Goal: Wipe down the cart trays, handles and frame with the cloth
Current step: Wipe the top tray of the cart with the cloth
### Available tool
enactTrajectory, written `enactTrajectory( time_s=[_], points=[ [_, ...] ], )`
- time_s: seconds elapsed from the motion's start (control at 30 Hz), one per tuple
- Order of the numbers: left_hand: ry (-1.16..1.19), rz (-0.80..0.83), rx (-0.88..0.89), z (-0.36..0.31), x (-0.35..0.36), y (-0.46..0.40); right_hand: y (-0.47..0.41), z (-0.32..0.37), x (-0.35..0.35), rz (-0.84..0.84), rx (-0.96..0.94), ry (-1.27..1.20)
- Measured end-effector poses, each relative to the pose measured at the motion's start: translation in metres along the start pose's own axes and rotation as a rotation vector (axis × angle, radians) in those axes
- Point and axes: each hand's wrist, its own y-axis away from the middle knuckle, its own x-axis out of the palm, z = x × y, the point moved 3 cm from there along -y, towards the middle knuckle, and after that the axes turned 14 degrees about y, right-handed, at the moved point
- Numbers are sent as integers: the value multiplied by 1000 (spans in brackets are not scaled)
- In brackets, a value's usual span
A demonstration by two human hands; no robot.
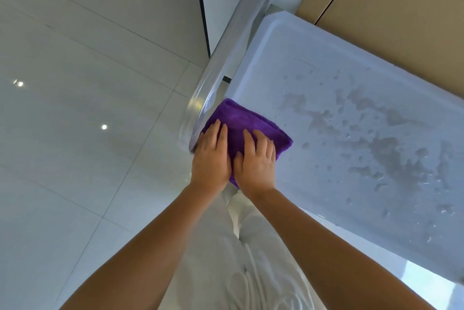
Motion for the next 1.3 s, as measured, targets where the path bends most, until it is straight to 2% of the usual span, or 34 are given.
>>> enactTrajectory(
  time_s=[0.07, 0.17, 0.33, 0.5, 0.9, 1.07, 1.3],
  points=[
    [-58, 14, 44, 5, 4, 3, 9, 1, 11, 31, 77, 21],
    [-83, -57, 106, 1, 10, 1, 11, 0, 22, 49, 145, 53],
    [-116, -42, 107, 6, 13, -14, -9, 1, 26, 45, 228, 102],
    [-206, -66, 83, 11, 18, -27, -18, -3, 33, 53, 199, 150],
    [-238, -120, 43, 0, 24, -60, -56, -21, 29, 51, 121, 229],
    [-290, -172, 107, -7, 20, -76, -72, -28, 27, 57, 108, 239],
    [-226, -179, 33, -14, 26, -105, -103, -38, 20, 57, 93, 217]
  ],
)
